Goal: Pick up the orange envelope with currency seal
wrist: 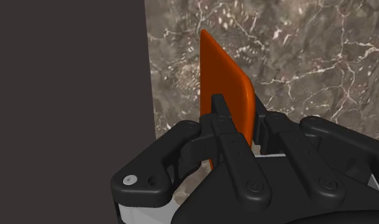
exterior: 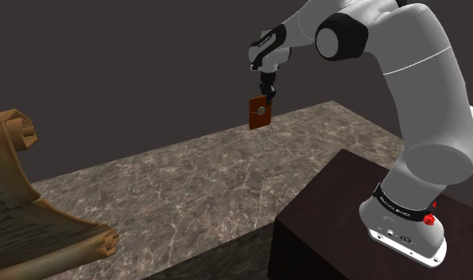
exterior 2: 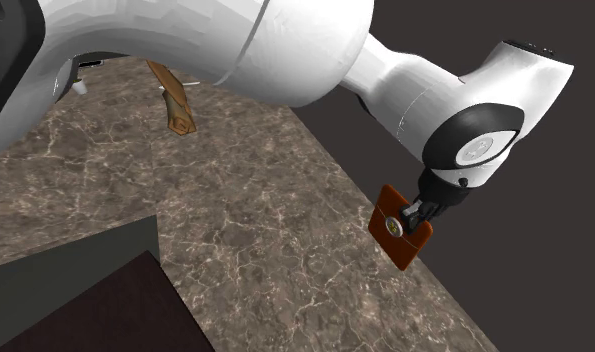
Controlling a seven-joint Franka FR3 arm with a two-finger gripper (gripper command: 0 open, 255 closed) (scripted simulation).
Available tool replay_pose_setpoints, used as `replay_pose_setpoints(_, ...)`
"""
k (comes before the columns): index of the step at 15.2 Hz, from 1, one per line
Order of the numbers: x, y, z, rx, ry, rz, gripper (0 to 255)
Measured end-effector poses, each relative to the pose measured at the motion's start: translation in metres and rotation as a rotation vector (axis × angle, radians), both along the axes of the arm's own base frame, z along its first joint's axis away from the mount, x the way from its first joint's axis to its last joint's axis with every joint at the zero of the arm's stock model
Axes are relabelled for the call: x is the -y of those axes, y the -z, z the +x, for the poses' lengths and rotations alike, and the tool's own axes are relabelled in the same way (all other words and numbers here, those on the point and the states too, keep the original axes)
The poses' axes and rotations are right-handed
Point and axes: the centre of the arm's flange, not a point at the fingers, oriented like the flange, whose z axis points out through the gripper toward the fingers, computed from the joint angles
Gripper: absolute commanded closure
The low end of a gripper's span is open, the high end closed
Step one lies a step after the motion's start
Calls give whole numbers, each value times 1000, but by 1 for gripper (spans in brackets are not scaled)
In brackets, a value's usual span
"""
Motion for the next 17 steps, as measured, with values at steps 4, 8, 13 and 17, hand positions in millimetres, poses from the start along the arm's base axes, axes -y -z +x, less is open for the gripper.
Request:
replay_pose_setpoints(4,0,0,0,0,0,0,255)
replay_pose_setpoints(8,0,-15,0,-1,0,0,255)
replay_pose_setpoints(13,1,-41,1,-1,0,0,255)
replay_pose_setpoints(17,1,-62,0,-1,0,0,255)
